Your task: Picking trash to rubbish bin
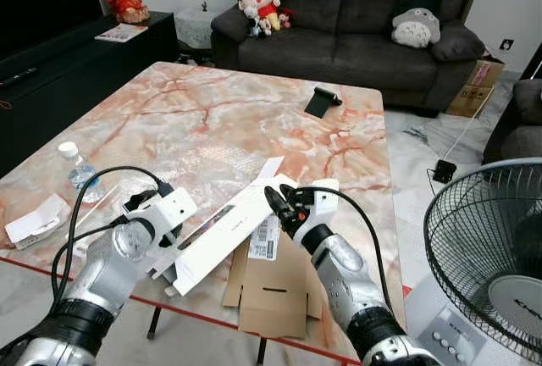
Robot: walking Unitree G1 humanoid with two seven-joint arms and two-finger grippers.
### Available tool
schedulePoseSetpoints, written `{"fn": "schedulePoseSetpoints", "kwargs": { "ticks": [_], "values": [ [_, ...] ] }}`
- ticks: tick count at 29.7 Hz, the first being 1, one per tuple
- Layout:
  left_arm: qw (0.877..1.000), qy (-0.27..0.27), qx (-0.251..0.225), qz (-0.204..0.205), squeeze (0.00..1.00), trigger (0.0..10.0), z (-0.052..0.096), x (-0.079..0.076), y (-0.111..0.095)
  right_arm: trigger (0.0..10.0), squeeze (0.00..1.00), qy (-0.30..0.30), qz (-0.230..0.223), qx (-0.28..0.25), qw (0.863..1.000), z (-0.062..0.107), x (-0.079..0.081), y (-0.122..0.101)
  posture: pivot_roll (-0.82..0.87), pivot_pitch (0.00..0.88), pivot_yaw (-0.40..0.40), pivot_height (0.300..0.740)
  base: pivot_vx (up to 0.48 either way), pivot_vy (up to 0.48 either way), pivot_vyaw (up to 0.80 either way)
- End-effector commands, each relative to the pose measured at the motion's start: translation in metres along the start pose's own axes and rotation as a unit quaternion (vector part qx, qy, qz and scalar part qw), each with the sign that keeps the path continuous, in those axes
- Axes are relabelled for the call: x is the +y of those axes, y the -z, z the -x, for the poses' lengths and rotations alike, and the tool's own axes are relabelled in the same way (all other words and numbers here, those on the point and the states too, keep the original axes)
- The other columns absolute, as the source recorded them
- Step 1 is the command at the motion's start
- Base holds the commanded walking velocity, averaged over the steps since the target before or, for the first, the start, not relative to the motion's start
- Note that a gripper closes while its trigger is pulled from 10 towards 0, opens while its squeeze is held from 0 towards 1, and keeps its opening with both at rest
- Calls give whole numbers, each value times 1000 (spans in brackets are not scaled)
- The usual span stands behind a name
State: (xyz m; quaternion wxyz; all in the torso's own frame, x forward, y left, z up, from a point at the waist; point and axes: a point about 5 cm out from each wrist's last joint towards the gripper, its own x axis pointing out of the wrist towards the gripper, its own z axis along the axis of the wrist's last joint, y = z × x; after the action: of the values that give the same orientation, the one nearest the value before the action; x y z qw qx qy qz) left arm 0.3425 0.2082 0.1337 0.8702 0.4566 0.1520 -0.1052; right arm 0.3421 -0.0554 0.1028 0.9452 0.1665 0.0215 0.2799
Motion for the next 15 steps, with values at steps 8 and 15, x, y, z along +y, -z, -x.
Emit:
{"fn": "schedulePoseSetpoints", "kwargs": {
  "ticks": [8, 15],
  "values": [
    [999, 11, -9, 45, 0, 0, -6, -5, -1, 10000, 0, -5, -1, -4, 1000, -2, 4, -2, -6, 44, -52, 740, 0, 0, 0],
    [999, 13, -15, 46, 0, 0, -7, -7, -4, 10000, 0, -4, -1, -3, 1000, -2, 4, -2, -4, 43, -53, 740, 0, 0, 0]
  ]
}}
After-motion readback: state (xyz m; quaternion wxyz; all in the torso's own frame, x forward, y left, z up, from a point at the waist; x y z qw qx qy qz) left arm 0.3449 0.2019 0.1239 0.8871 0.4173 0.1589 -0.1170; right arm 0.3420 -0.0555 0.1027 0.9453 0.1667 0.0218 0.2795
